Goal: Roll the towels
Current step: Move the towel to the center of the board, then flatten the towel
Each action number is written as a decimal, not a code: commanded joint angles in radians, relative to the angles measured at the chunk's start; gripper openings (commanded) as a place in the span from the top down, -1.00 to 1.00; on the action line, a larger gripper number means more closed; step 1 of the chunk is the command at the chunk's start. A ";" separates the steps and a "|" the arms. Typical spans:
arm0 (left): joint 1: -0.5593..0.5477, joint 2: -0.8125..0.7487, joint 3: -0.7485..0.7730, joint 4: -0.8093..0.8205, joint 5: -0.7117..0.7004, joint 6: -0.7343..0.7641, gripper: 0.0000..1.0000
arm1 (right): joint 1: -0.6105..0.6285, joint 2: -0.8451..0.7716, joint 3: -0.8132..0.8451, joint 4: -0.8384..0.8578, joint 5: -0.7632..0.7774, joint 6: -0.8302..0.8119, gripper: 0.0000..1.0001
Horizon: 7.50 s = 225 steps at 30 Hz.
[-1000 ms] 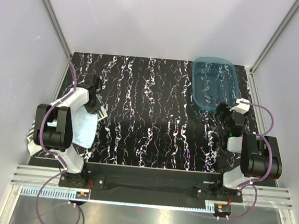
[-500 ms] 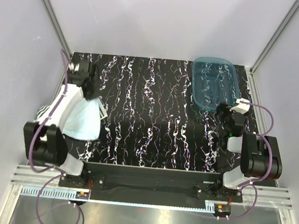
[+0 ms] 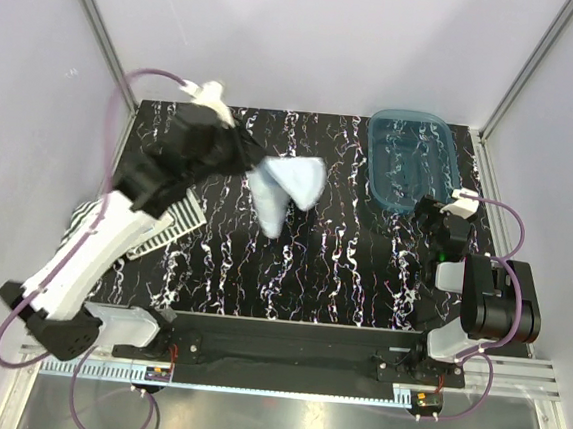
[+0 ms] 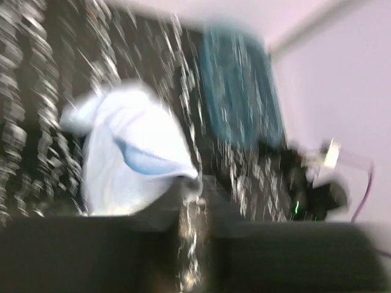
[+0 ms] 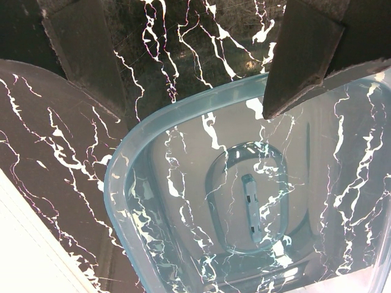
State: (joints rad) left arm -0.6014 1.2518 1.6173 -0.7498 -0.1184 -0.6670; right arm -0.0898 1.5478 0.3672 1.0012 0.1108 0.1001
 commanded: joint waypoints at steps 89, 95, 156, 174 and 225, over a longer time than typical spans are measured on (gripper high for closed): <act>0.296 0.011 -0.672 0.010 -0.081 0.296 1.00 | 0.487 -0.517 0.557 -1.135 -0.039 0.100 -0.99; 0.307 -0.008 -0.675 0.009 -0.069 0.299 1.00 | 0.466 -0.125 0.769 -1.214 -0.276 0.395 -0.99; 0.301 -0.035 -0.671 0.017 0.000 0.297 1.00 | 0.605 0.488 1.822 -1.589 0.127 0.297 1.00; 0.302 -0.255 -0.485 -0.132 -0.073 0.225 1.00 | 0.558 -0.477 0.955 -1.816 0.326 0.450 1.00; 0.302 -0.592 -0.747 -0.031 -0.038 0.270 1.00 | 0.429 -0.146 0.401 -1.702 0.121 0.764 0.20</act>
State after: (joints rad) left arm -0.3000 0.6590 0.8848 -0.8650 -0.1780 -0.3996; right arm 0.3592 1.4021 0.7574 -0.7559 0.2253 0.8745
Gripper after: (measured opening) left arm 0.012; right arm 0.403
